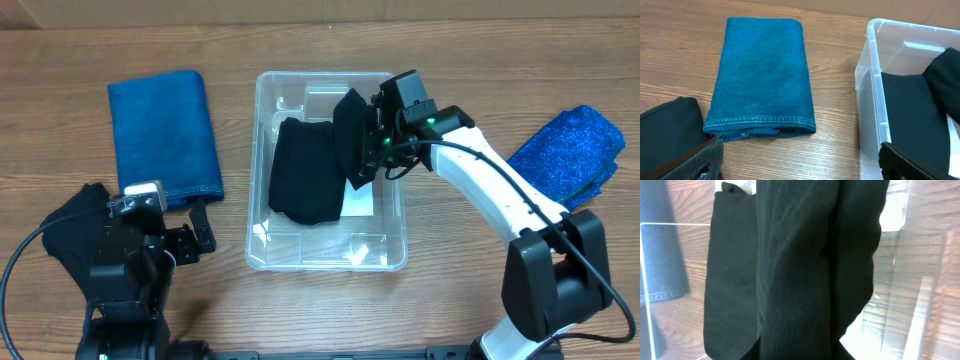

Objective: Pack container
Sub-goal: 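Place the second black cloth into the bin's right half and release, then reach the right gripper to the sparkly blue cloth and grasp it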

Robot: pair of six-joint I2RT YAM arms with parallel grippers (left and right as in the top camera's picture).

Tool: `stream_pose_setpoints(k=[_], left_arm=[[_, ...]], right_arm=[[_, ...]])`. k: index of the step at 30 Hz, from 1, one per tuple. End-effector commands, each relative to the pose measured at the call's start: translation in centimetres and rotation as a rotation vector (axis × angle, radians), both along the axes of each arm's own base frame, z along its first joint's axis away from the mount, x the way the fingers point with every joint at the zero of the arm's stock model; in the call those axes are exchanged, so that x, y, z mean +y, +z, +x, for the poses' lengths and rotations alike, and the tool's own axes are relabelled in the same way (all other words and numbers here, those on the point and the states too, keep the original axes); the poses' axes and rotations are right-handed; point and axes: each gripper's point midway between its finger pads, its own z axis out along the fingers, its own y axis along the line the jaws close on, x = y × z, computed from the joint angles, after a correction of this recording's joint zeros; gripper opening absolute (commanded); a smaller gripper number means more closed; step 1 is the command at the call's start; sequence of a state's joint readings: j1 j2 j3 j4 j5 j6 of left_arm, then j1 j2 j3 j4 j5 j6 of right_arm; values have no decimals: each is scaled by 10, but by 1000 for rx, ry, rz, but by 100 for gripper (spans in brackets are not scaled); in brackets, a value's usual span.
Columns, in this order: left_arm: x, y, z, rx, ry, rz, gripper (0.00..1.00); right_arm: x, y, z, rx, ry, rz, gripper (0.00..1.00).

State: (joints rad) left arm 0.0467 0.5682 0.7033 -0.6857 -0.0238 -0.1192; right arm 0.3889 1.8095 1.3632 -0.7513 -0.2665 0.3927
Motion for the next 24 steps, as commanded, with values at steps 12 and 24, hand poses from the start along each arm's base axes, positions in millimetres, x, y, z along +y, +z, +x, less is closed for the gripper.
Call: stream_pose_setpoints(k=[12, 24], left_arm=[[3, 11, 1, -24, 2, 26, 100], [3, 11, 1, -24, 2, 26, 100]], right_arm=[[-11, 41, 18, -115, -51, -85, 100], [-246, 235, 1, -301, -764, -304, 100]])
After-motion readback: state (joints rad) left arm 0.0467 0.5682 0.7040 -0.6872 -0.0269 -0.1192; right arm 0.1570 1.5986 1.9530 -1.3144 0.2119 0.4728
